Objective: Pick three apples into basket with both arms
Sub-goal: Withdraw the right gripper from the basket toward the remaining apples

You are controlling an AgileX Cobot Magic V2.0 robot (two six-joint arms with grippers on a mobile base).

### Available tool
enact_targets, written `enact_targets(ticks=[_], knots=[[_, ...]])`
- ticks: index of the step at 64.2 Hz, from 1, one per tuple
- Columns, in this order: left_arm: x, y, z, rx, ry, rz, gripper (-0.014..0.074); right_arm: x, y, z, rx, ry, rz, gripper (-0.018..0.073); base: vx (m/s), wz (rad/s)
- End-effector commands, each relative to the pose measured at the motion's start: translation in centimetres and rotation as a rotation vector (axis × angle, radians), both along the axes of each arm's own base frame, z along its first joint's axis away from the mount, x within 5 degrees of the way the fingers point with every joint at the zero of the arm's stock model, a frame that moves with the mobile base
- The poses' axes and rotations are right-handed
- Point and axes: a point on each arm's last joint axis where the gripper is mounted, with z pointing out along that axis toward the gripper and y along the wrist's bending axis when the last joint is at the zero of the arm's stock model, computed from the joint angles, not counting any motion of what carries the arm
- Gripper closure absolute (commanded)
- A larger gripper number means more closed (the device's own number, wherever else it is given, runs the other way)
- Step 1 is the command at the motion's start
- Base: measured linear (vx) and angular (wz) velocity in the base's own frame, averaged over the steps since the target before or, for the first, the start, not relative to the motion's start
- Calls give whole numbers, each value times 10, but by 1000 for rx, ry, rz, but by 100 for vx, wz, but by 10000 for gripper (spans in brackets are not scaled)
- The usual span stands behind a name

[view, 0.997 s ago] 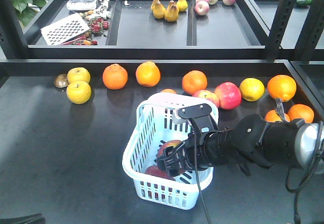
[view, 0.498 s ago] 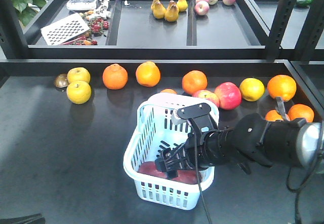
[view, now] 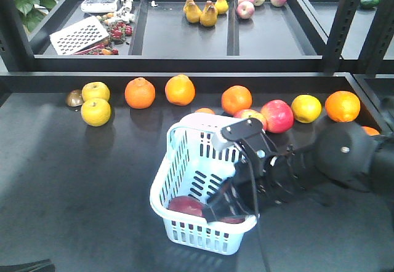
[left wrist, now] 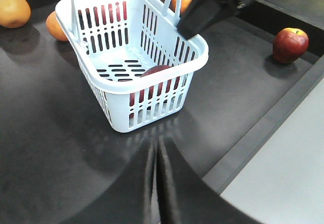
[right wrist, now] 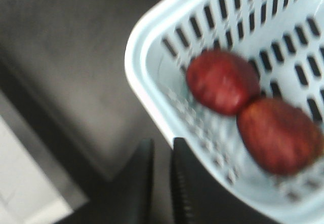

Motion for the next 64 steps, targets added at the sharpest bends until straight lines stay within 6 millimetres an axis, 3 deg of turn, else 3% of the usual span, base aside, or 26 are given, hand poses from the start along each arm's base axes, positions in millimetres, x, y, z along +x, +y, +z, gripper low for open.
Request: enact_targets(ticks=[1, 17, 27, 38, 49, 58, 64], knots=[[4, 0, 12, -60, -39, 37, 603, -8, -11, 21, -48, -10, -28, 568, 0, 0], [4, 0, 12, -60, -39, 37, 603, -20, -63, 46, -411, -113, -292, 564, 0, 0], [4, 0, 12, -61, -38, 37, 603, -31, -94, 69, -542, -194, -507, 564, 0, 0], [4, 0, 12, -61, -38, 37, 603, -31, -130, 75, -563, -157, -672, 554, 0, 0], [4, 0, 12, -61, -38, 37, 603, -24, -184, 73, -510, -77, -835, 507, 0, 0], [4, 0, 12, -61, -38, 37, 603, -28, -227, 61, -475, 70, -935, 386, 0, 0], [4, 0, 12, -61, -38, 37, 603, -28, -251, 46, -446, 190, -970, 214, 0, 0]])
